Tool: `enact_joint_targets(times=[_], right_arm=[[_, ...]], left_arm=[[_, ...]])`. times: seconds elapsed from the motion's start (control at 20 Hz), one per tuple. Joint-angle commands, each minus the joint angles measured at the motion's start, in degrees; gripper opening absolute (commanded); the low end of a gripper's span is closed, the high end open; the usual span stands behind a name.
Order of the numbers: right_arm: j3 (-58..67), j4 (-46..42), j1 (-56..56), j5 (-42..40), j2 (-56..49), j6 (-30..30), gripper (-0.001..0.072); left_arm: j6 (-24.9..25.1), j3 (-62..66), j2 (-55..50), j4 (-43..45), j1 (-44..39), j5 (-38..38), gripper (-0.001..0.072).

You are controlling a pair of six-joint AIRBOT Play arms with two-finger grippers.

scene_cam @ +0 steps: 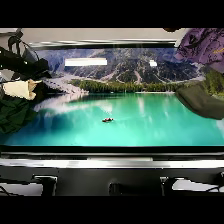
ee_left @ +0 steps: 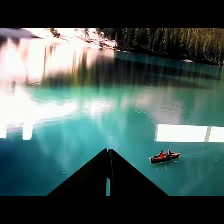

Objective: Fold the clothes and pants, and hang the long-sleeved shirts on hangers.

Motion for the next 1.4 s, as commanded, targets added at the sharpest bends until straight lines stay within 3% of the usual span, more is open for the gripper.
enact_joint_targets(times=[0.0,0.4,0.7,0.9,0.95,1.0,1.05,1.1,1.2,1.35], right_arm=[[-13.94,-8.96,-0.31,0.11,7.69,4.7,0.0027],[-33.18,-20.87,-0.31,1.79,17.9,5.38,0.0028],[-37.46,-25.33,-0.31,4.7,18.38,6.34,0.0029],[-38.01,-26.29,-0.31,2.1,18.36,6.29,0.0029],[-37.99,-26.43,-0.31,1.49,18.36,6.29,0.0056],[-37.99,-26.43,-0.31,0.87,18.36,6.27,0.0201],[-37.99,-26.34,-0.31,0.09,18.36,5.68,0.0437],[-37.35,-25.9,-0.31,-1.55,18.38,3.63,0.0554],[-32.06,-22.67,-0.17,-6.58,18.38,-0.37,0.054],[-20.92,-8.41,1.38,-16.79,17.9,-9.53,0.0438]], left_arm=[[0.02,-0.04,-0.04,-0.02,0.02,-0.02,0.0016],[0.0,-0.07,-0.04,-0.04,-0.09,-0.02,0.0016],[0.02,-0.09,-0.04,-0.04,-1.16,-0.02,0.0017],[0.0,-0.09,-0.07,-0.04,-1.66,-0.02,0.0016],[0.0,-0.09,-0.07,-0.04,-1.79,-0.02,0.0016],[0.02,-0.09,-0.07,-0.04,-1.88,0.0,0.0016],[0.0,-0.09,-0.13,-0.04,-1.92,0.0,0.0016],[0.02,-0.09,-0.15,-0.04,-1.92,0.0,0.0016],[0.02,-0.09,-0.2,0.0,-1.86,0.24,0.0016],[0.24,-0.09,-0.2,0.0,-1.81,1.07,0.0016]])
